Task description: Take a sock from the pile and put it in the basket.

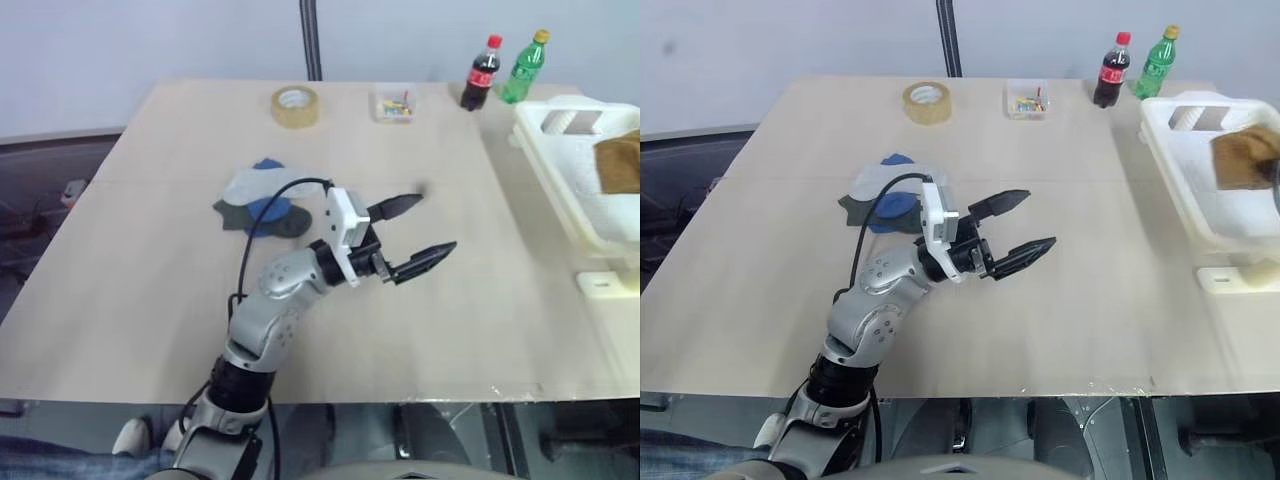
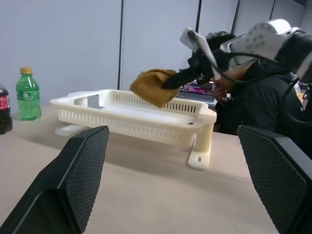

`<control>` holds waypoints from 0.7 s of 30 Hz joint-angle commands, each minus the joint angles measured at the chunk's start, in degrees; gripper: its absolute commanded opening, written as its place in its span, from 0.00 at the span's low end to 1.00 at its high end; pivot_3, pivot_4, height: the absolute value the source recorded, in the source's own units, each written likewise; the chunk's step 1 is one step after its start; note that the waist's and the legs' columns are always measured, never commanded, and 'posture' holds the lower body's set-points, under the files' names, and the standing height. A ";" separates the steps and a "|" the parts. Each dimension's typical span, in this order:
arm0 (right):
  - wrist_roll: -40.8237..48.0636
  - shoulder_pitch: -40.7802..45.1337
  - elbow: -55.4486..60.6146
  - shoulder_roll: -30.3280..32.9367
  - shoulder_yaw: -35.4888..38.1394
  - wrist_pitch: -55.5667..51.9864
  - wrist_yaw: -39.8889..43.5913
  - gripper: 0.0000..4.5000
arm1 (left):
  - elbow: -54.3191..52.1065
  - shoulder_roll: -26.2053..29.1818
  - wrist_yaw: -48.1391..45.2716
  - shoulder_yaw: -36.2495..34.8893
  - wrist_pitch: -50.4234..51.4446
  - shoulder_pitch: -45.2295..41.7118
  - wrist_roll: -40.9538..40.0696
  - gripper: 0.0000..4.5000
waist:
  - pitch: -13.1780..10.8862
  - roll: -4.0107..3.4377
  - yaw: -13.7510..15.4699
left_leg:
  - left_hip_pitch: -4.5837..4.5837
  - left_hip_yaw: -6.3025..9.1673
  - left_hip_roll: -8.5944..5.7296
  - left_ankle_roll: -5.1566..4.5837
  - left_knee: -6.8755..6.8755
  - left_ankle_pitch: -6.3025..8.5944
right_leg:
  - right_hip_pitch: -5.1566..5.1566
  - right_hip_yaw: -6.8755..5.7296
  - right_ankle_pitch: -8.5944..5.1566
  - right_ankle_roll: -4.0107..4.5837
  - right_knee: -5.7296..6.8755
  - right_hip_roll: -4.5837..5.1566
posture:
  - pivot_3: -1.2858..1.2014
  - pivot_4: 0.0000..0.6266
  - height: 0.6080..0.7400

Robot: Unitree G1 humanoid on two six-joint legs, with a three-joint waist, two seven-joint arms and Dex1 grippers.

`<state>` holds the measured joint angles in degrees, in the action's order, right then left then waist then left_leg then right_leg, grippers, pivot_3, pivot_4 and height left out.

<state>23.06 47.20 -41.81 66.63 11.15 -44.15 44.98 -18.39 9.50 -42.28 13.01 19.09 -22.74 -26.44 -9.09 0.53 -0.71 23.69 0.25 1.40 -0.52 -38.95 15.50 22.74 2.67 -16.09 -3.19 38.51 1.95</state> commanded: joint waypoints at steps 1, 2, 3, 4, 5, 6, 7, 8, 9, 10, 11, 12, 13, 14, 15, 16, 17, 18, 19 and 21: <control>-6.77 1.87 -4.33 -0.40 -3.44 7.03 -0.81 0.54 | -0.68 -0.64 -0.30 0.12 -1.60 -0.52 -0.33 1.00 | 0.00 -0.01 0.02 | 0.01 -0.01 0.00 0.00 0.00 0.00 | 0.00 0.00 0.00 0.00 0.00 0.00 | 0.52 0.24 1.00; -8.34 2.11 -5.31 -0.66 -4.35 8.54 -0.80 0.66 | -0.59 -0.71 -0.27 0.10 -1.73 -0.58 -0.25 1.00 | 0.00 -0.02 0.03 | 0.01 -0.01 0.00 0.01 0.00 0.00 | 0.00 0.01 0.00 0.00 -0.01 0.00 | 0.52 0.24 1.00; -9.55 2.21 -6.08 -0.84 -4.99 9.76 -0.55 0.78 | -0.52 -0.75 -0.27 0.11 -1.84 -0.60 -0.21 1.00 | -0.01 -0.07 0.04 | 0.01 -0.03 0.00 0.01 0.00 0.00 | 0.00 0.03 0.00 0.00 -0.01 0.00 | 0.52 0.24 1.00; -10.66 2.02 -6.59 -0.91 -5.67 10.89 -0.02 0.89 | -0.43 -0.76 -0.24 0.12 -1.93 -0.63 -0.13 1.00 | -0.01 -0.16 0.06 | 0.02 -0.05 0.00 0.01 0.00 -0.01 | 0.01 0.04 0.00 0.00 -0.01 0.01 | 0.52 0.24 1.00; -12.12 1.49 -6.99 -0.85 -6.36 12.94 -0.26 0.99 | -0.36 -0.72 -0.26 0.21 -2.09 -0.62 0.03 1.00 | -0.02 -0.26 0.11 | 0.02 -0.05 0.00 0.01 -0.01 -0.01 | 0.01 0.06 0.00 0.00 -0.02 0.01 | 0.52 0.24 1.00; -13.92 0.87 -7.51 -0.53 -7.05 15.60 -1.29 0.99 | -0.32 -0.71 -0.24 0.25 -2.16 -0.58 0.13 1.00 | -0.01 -0.33 0.16 | 0.02 -0.06 -0.01 0.01 -0.01 -0.01 | 0.01 0.06 0.00 0.00 -0.01 0.02 | 0.52 0.24 1.00; -15.26 0.55 -7.99 -0.33 -7.44 17.54 -2.04 0.99 | -0.30 -0.69 -0.23 0.28 -2.22 -0.55 0.18 1.00 | -0.01 -0.33 0.19 | 0.02 -0.05 -0.01 0.01 -0.02 -0.01 | 0.01 0.05 0.00 0.00 -0.01 0.02 | 0.52 0.24 1.00; -16.35 0.52 -8.49 -0.18 -7.56 19.24 -2.76 0.99 | -0.27 -0.65 -0.24 0.24 -2.27 -0.51 0.23 1.00 | -0.01 -0.34 0.17 | 0.01 -0.05 -0.01 0.01 -0.02 -0.01 | 0.01 0.04 0.00 0.00 -0.01 0.02 | 0.52 0.24 1.00; -17.85 0.76 -7.94 0.18 -7.57 21.89 -4.63 0.99 | -0.27 -0.49 0.01 0.00 -2.35 -0.37 0.50 1.00 | -0.01 -0.35 0.15 | 0.02 -0.04 -0.01 0.01 -0.02 -0.01 | 0.01 0.03 0.00 0.00 -0.01 0.01 | 0.52 0.24 1.00; -18.54 1.09 -6.53 0.28 -7.14 23.61 -5.59 0.99 | -0.29 -0.22 0.23 -0.29 -2.41 -0.19 0.80 1.00 | -0.02 -0.41 0.12 | 0.01 -0.05 -0.01 0.01 -0.02 -0.01 | 0.01 0.04 0.00 0.00 -0.01 0.01 | 0.52 0.24 1.00; -18.23 1.38 -3.92 0.01 -6.26 24.46 -5.58 0.99 | -0.44 0.25 0.46 -0.76 -2.26 0.13 0.93 1.00 | -0.01 -0.46 0.10 | 0.01 -0.06 -0.01 0.02 -0.03 -0.01 | 0.01 0.06 0.00 0.00 0.00 0.02 | 0.52 0.24 1.00; -17.45 1.37 -1.10 -0.43 -5.37 24.45 -4.88 0.99 | -0.57 0.72 0.76 -1.21 -2.20 0.44 1.10 1.00 | -0.03 -0.54 -0.11 | 0.01 -0.06 -0.01 0.02 -0.04 -0.01 | 0.01 0.07 0.00 -0.01 0.00 0.02 | 0.52 0.24 1.00; -16.16 1.09 1.64 -1.16 -4.41 23.92 -3.72 0.99 | -0.65 1.16 1.08 -1.64 -2.14 0.76 1.21 1.00 | -0.03 -0.59 -0.27 | -0.01 -0.04 -0.01 0.03 -0.04 -0.02 | 0.02 0.12 0.00 -0.01 0.02 0.01 | 0.52 0.24 1.00; -13.90 0.12 5.55 -2.40 -3.01 22.57 -2.38 0.99 | -0.64 1.69 1.76 -2.18 -2.03 1.20 1.61 1.00 | -0.04 -0.60 -0.33 | -0.04 -0.02 0.01 0.03 -0.04 -0.01 | 0.03 0.18 0.00 -0.01 0.06 -0.01 | 0.52 0.24 1.00; -11.61 -1.32 9.34 -3.80 -1.43 21.19 -1.60 0.99 | -0.56 2.14 2.66 -2.70 -1.93 1.78 2.19 1.00 | -0.04 -0.60 -0.33 | -0.07 0.03 0.02 0.03 -0.03 -0.01 | 0.03 0.19 0.00 -0.01 0.09 -0.04 | 0.52 0.24 1.00; -8.43 -3.98 14.55 -6.35 0.88 20.76 -1.31 0.99 | -0.19 2.68 4.16 -3.43 -1.72 2.75 3.28 1.00 | -0.03 -0.55 -0.30 | -0.08 0.05 0.06 0.02 -0.04 -0.01 | 0.02 0.20 0.00 -0.01 0.11 -0.08 | 0.52 0.24 1.00; -5.66 -7.22 19.73 -8.90 3.06 20.75 -1.06 0.99 | 0.04 3.26 5.52 -3.94 -1.89 3.96 4.61 1.00 | 0.01 -0.48 -0.28 | -0.09 0.11 0.11 0.01 -0.05 -0.01 | 0.00 0.16 0.00 0.00 0.12 -0.12 | 0.52 0.24 1.00; -2.37 -11.64 26.05 -12.31 5.17 20.06 -1.08 0.99 | 0.09 4.24 6.55 -4.37 -2.77 5.69 6.36 1.00 | 0.02 -0.43 -0.27 | -0.13 0.19 0.18 0.01 -0.06 0.00 | -0.03 0.17 0.00 0.00 0.13 -0.19 | 0.52 0.24 1.00; 0.89 -16.68 32.28 -15.28 6.62 18.84 -0.31 0.99 | -0.34 5.25 7.19 -4.98 -3.28 7.64 7.40 1.00 | 0.02 -0.41 -0.14 | -0.16 0.24 0.20 0.00 -0.09 0.00 | -0.09 0.17 0.00 0.00 0.16 -0.21 | 0.52 0.24 1.00; 5.55 -25.66 42.00 -20.74 8.03 17.47 0.33 0.99 | -1.83 6.19 9.22 -7.75 -1.45 11.12 6.61 1.00 | 0.03 -0.40 0.42 | -0.08 0.39 0.21 0.00 -0.14 0.00 | -0.11 0.02 0.00 0.00 0.18 -0.18 | 0.52 0.24 1.00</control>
<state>24.07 24.77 -6.97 47.34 16.92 -25.47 44.42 -17.69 15.14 -34.83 8.04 17.68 -12.83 -19.91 -9.06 0.12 -0.29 23.68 0.73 1.61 -0.52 -39.09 15.50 22.65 2.60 -16.09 -3.18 38.68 1.83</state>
